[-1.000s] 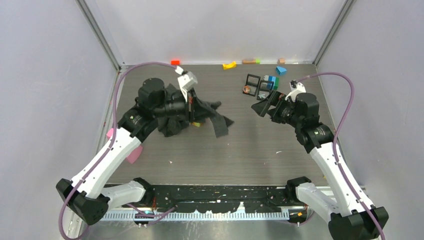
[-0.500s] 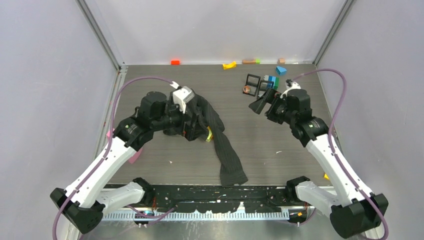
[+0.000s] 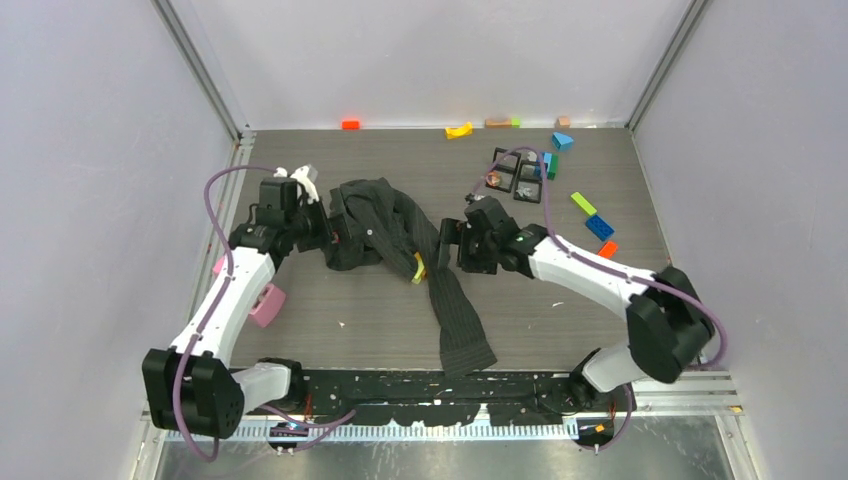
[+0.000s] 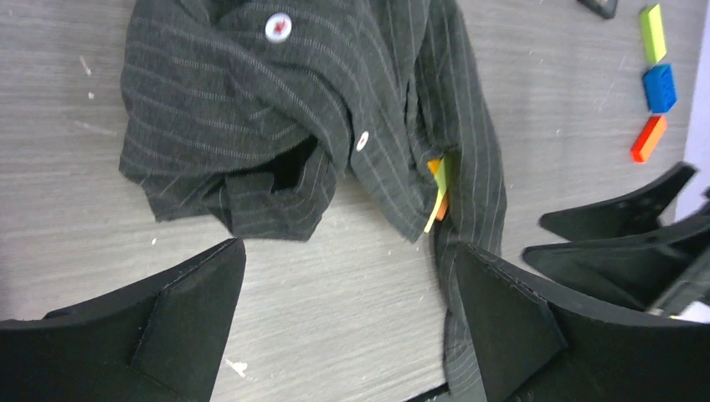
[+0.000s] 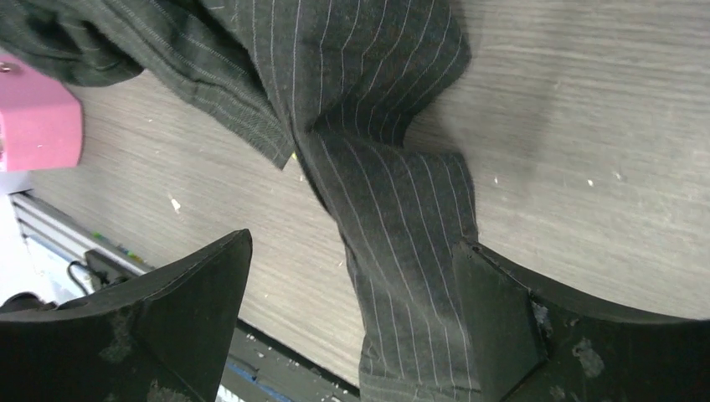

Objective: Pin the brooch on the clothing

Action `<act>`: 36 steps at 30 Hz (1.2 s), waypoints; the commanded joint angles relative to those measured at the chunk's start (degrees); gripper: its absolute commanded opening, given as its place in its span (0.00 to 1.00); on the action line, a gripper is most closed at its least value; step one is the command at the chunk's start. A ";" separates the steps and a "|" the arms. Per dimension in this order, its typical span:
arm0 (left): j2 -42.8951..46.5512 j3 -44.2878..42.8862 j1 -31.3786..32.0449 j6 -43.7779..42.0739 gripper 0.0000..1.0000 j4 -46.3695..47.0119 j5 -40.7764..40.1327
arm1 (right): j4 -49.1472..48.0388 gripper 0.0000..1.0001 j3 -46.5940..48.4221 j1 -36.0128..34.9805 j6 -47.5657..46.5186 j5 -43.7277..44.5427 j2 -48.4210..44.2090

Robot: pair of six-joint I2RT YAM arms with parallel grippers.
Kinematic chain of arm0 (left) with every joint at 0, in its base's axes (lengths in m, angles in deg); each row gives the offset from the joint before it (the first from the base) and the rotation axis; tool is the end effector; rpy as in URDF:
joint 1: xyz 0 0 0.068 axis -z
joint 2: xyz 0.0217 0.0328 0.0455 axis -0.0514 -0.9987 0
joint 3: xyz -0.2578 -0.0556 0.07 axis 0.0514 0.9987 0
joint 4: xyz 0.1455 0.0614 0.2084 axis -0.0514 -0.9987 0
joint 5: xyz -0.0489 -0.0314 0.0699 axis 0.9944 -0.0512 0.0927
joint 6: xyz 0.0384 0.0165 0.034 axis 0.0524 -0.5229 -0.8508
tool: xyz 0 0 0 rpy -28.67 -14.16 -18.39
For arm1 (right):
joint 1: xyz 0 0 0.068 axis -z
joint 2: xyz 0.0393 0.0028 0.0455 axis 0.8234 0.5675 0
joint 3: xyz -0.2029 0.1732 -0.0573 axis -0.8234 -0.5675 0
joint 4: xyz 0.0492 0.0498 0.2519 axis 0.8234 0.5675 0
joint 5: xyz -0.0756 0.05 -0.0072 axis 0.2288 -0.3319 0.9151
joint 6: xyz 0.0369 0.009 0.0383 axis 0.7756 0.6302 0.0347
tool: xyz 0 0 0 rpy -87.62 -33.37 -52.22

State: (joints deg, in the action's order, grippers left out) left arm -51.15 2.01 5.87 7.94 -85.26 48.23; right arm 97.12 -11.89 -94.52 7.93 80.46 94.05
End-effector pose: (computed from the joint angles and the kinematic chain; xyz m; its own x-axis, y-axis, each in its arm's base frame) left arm 0.2412 -0.0479 0.2931 -0.7630 -0.2988 -0.5731 0.0309 0.8688 -0.4941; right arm 0.2324 0.1926 0.2381 -0.8672 0.1353 -0.4792 -0.1376 0.8598 0.4917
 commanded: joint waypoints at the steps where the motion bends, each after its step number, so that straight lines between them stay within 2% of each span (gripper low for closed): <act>1: -2.17 -0.92 -1.17 5.64 1.00 9.96 1.84 | -4.22 0.95 6.46 -0.70 -3.02 2.60 5.89; 9: -7.65 -2.86 -2.36 3.75 1.00 11.05 -4.36 | -1.97 0.94 15.82 -0.92 -8.23 1.54 16.20; 11: -9.41 -3.71 -2.40 2.96 1.00 11.05 -4.27 | -1.16 0.91 18.19 -0.90 -8.64 1.43 18.19; 14: -11.89 -4.38 -2.40 1.66 0.98 11.55 -4.75 | -0.48 0.82 19.83 -0.96 -9.43 0.33 21.19; 15: -12.54 -4.50 -2.40 1.33 0.95 11.90 -4.79 | -0.38 0.78 20.39 -0.97 -9.58 -0.47 21.65; 17: -14.66 -5.13 -2.40 0.53 0.72 12.48 -4.05 | -0.19 0.67 21.30 -0.99 -9.66 -1.17 22.75; 18: -16.00 -5.86 -2.40 0.16 0.58 11.86 -3.65 | -0.05 0.53 21.66 -0.99 -9.74 -1.32 23.28; 19: -17.70 -7.16 -2.40 -0.46 0.48 10.54 -3.26 | 0.54 0.33 22.47 -0.94 -9.86 -1.47 23.40; 20: -19.34 -8.42 -2.40 -1.50 0.37 8.81 -2.88 | 1.44 0.24 22.86 -0.93 -9.88 -1.29 23.35; 21: -20.93 -9.88 -2.39 -2.43 0.23 7.14 -2.56 | 1.95 0.09 23.76 -0.96 -10.01 -0.30 22.81; 23: -21.97 -11.67 -2.45 -3.41 0.03 5.29 -2.86 | 3.96 0.02 25.40 -0.98 -10.93 1.85 21.00; 24: -21.25 -12.07 -2.41 -3.67 0.00 5.10 -3.70 | 5.48 0.01 26.04 -0.99 -11.42 3.45 20.19; 31: -8.01 -18.16 -4.15 -8.27 0.00 1.86 -14.48 | 16.07 0.01 38.03 -0.91 -18.73 14.53 7.62; 36: -1.92 -29.65 -12.96 -10.92 0.00 -6.15 -14.94 | 20.44 0.01 46.47 -0.95 -22.92 23.33 -3.33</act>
State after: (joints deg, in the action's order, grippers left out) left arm -59.76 -18.04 -0.40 0.92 -87.84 37.02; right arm 114.46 27.04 -95.17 -9.77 94.12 102.64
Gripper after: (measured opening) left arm 0.031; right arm 0.036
